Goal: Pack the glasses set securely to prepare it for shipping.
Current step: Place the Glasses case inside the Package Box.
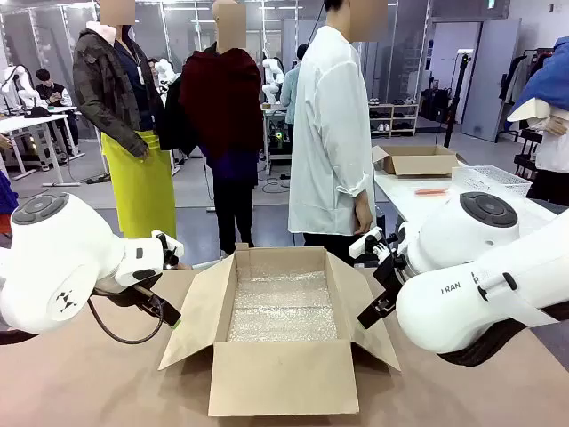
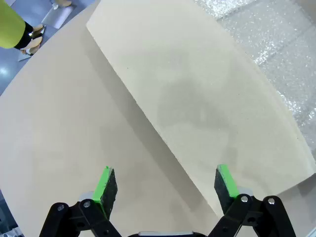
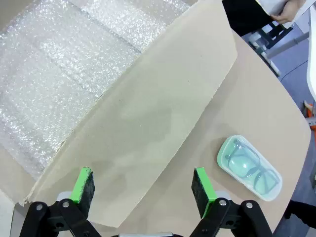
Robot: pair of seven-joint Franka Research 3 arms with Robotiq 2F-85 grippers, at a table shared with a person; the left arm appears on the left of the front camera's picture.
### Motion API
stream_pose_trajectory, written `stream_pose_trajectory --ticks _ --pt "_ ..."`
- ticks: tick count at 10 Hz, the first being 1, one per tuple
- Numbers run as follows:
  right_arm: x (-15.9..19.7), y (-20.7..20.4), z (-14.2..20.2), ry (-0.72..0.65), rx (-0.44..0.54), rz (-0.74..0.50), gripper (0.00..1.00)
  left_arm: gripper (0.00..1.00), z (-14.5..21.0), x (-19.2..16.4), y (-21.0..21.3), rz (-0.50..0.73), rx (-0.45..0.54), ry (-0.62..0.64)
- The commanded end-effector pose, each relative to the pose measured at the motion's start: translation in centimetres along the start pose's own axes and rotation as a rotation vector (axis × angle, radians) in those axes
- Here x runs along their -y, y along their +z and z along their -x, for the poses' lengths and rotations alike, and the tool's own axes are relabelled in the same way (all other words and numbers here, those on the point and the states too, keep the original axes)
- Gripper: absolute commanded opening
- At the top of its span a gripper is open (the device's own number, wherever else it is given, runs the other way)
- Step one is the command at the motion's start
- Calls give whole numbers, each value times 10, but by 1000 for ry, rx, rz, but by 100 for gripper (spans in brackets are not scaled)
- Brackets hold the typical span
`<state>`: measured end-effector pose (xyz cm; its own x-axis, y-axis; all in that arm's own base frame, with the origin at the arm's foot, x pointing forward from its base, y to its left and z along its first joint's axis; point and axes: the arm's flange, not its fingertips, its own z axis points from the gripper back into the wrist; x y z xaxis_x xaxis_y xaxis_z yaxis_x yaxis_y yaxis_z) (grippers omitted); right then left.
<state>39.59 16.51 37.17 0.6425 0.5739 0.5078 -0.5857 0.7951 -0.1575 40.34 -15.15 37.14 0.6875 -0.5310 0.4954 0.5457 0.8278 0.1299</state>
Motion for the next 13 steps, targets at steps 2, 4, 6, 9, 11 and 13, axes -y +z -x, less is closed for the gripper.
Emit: stream_pose_trajectory --ticks 2,4,6,9,11,13 --pt "0 0 0 0 0 0 100 100 0 0 0 0 0 0" --pt "0 0 0 0 0 0 100 100 0 0 0 0 0 0" --pt "0 0 0 0 0 0 100 100 0 0 0 0 0 0" --pt "0 0 0 1 0 1 100 100 -11 8 28 58 9 -62" --pt "29 48 4 107 -38 -26 100 100 -3 1 82 157 -50 -98" --pt "63 81 7 205 -105 -87 100 100 12 -1 140 328 -33 -194"
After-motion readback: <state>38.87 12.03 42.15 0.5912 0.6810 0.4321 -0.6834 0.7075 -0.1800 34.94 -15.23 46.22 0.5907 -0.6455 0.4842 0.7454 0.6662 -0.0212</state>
